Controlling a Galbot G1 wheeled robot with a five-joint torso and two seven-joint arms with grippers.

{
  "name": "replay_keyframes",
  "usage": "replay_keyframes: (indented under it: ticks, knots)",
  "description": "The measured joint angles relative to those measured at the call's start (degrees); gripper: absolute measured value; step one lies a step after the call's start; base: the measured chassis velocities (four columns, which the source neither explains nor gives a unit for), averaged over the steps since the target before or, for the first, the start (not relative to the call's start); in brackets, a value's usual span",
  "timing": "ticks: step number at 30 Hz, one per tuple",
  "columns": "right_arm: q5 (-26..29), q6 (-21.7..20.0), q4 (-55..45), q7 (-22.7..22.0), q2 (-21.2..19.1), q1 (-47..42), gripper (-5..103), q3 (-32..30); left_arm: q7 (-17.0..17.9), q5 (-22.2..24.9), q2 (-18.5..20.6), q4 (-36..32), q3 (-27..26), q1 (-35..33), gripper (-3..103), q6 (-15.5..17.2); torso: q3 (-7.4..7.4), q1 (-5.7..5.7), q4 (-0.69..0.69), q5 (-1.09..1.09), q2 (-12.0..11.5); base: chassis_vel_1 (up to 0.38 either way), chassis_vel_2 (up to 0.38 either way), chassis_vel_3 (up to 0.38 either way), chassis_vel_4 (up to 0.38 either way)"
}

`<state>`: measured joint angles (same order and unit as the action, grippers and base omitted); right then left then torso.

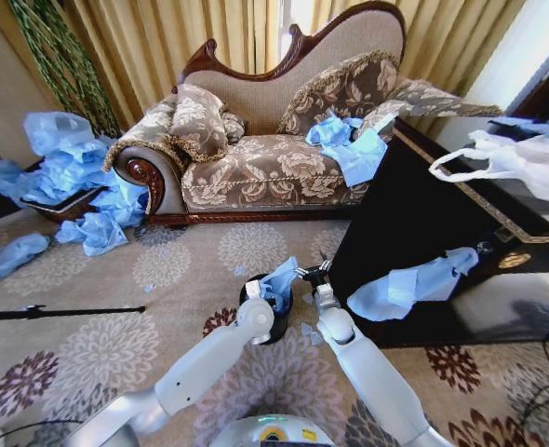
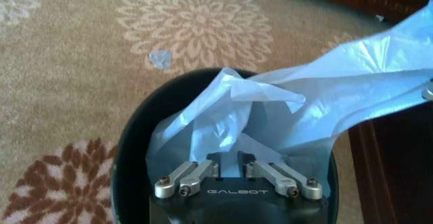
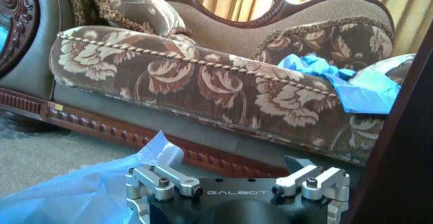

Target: Place a garbage bag over the trash bin.

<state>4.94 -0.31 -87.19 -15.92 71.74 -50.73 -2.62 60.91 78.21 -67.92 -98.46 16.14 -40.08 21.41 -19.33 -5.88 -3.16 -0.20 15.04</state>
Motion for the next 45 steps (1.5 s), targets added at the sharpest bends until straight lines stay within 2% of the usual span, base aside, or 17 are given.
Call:
replay_keyframes:
  ticks: [1,3,6,11,14,18,22,25,29,31,34,37,38,40,42,43,45]
  knots:
    - [0.0,0.0,0.0,0.0,-0.2,-0.1,100,-0.1,0.1,0.1,0.4,-0.5,-0.1,-0.2,11,-0.2,0.0,0.0,-0.01,0.0,0.0,0.0,0.0,0.0,0.0]
    - [0.0,0.1,0.0,-0.1,-0.3,-0.2,100,-0.2,0.5,0.1,0.9,-1.2,-0.4,-0.5,11,-0.5,0.0,0.0,-0.02,0.0,0.0,0.0,0.0,0.0,0.0]
    - [0.1,0.2,-0.1,-0.1,-0.4,-0.4,100,-0.2,1.2,0.5,3.3,-3.7,-2.4,-2.2,1,-1.0,0.0,0.0,0.0,0.0,0.0,0.0,0.0,0.0,0.0]
    - [0.0,0.2,-0.4,-0.3,-0.2,-0.8,100,-0.2,1.1,1.3,7.1,-7.6,-5.9,-4.6,0,-0.9,0.0,0.0,0.0,-0.01,0.0,0.0,0.0,0.0,0.0]
    - [0.0,0.2,-0.7,-0.5,0.4,-1.1,100,0.2,0.8,1.3,11.9,-12.0,-10.2,-8.2,0,-0.8,0.0,0.0,-0.02,-0.02,0.0,0.0,0.0,0.0,0.0]
    - [-0.1,0.2,-0.7,-0.6,0.9,-0.9,100,0.8,0.4,1.7,14.9,-14.8,-14.1,-11.4,0,-0.6,0.0,0.0,0.01,-0.01,0.0,0.0,0.0,0.0,0.0]
    - [-0.1,-0.1,-2.2,-0.6,1.1,-1.6,100,1.1,-3.0,3.9,19.4,-22.4,-18.1,-15.9,0,0.9,0.0,0.01,0.03,0.01,0.0,0.0,0.0,0.0,0.0]
    - [-0.2,-0.2,-2.8,-0.8,0.9,-2.3,100,1.0,-3.0,7.7,18.8,-25.4,-16.7,-15.3,-3,2.2,0.01,0.01,-0.02,0.01,0.0,0.0,0.0,0.0,0.0]
    - [-0.3,-0.3,-2.9,-0.8,0.5,-2.5,100,1.1,-2.4,8.9,15.9,-24.9,-13.9,-13.3,7,3.3,0.01,0.01,-0.03,0.0,0.0,0.0,0.0,0.0,0.0]
    - [-0.2,-0.4,-3.0,-0.8,0.1,-2.3,100,1.5,-2.0,7.8,12.9,-21.7,-11.1,-11.0,17,3.7,0.0,0.01,-0.02,0.0,0.0,0.0,0.0,0.0,0.0]
    - [-0.2,-0.4,-2.9,-0.7,-0.1,-2.1,100,1.6,-1.6,7.1,10.9,-19.6,-9.3,-9.2,23,3.8,0.0,0.01,0.02,0.01,0.0,0.0,0.0,0.0,0.0]
    - [0.0,-0.4,-2.5,-0.7,-0.6,-1.8,100,1.6,-0.1,6.5,5.7,-14.9,-5.2,-3.6,39,4.1,0.0,0.0,-0.01,0.01,0.0,0.0,0.0,0.0,0.0]
    - [0.0,-0.4,-2.5,-0.7,-0.6,-1.8,100,1.6,-0.1,6.5,5.7,-14.9,-5.2,-3.6,39,4.1,0.0,0.0,-0.01,0.01,0.0,0.0,0.0,0.0,0.0]
    - [0.0,-0.4,-2.2,-0.6,-0.8,-1.8,100,1.4,1.7,6.4,3.1,-12.1,-2.1,0.0,50,4.1,0.0,0.0,-0.02,0.02,0.0,0.0,0.0,0.0,0.0]
    - [0.0,-0.3,-1.9,-0.6,-0.9,-1.8,100,1.2,3.9,6.5,1.3,-9.7,0.4,2.7,55,3.6,0.0,0.0,-0.03,0.01,0.0,0.0,0.0,0.0,0.0]
    - [0.0,-0.3,-1.9,-0.6,-0.9,-1.8,100,1.2,3.9,6.5,1.3,-9.7,0.4,2.7,55,3.6,0.0,0.0,-0.03,0.01,0.0,0.0,0.0,0.0,0.0]
    - [0.1,-0.1,-1.5,-0.6,-0.9,-1.6,100,1.2,5.8,6.7,0.3,-7.7,1.8,4.5,66,3.0,0.0,0.0,-0.02,0.02,0.0,0.0,0.0,0.0,0.0]
